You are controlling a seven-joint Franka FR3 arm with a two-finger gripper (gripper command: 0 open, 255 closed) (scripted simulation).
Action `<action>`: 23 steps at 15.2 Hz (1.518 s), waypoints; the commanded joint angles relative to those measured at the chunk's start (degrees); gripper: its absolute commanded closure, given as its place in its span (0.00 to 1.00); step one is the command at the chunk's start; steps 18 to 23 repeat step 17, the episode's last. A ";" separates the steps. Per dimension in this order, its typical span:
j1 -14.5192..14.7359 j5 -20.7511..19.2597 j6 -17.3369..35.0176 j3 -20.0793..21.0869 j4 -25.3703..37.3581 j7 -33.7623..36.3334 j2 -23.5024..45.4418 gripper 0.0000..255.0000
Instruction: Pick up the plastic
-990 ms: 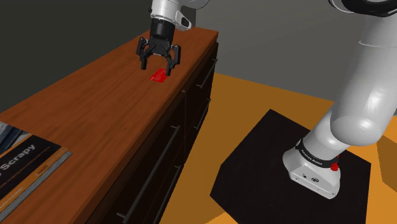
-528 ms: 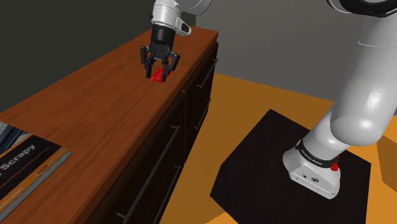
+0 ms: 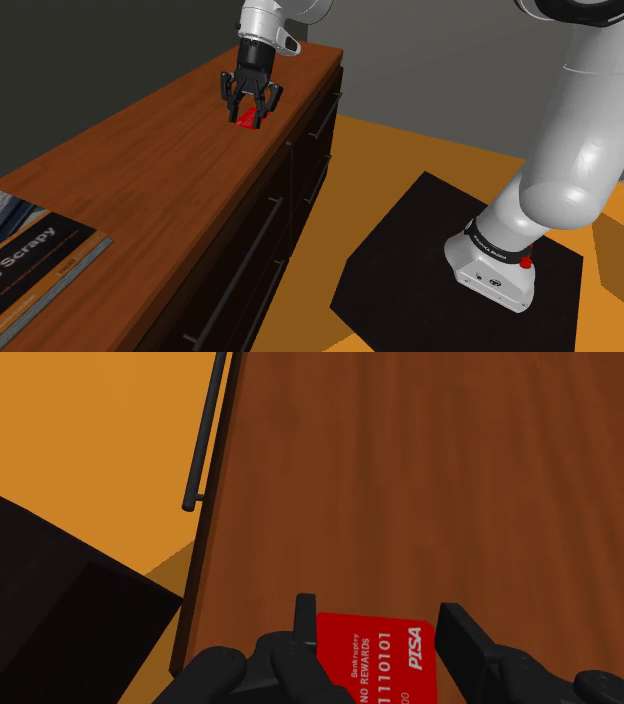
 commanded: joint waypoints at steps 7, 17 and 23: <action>-0.08 -0.37 -4.16 0.04 3.48 2.21 -0.61 1.00; -0.21 -0.70 -9.26 0.12 8.68 4.91 -1.18 1.00; -0.21 -0.70 -9.26 0.12 8.68 4.91 -1.18 1.00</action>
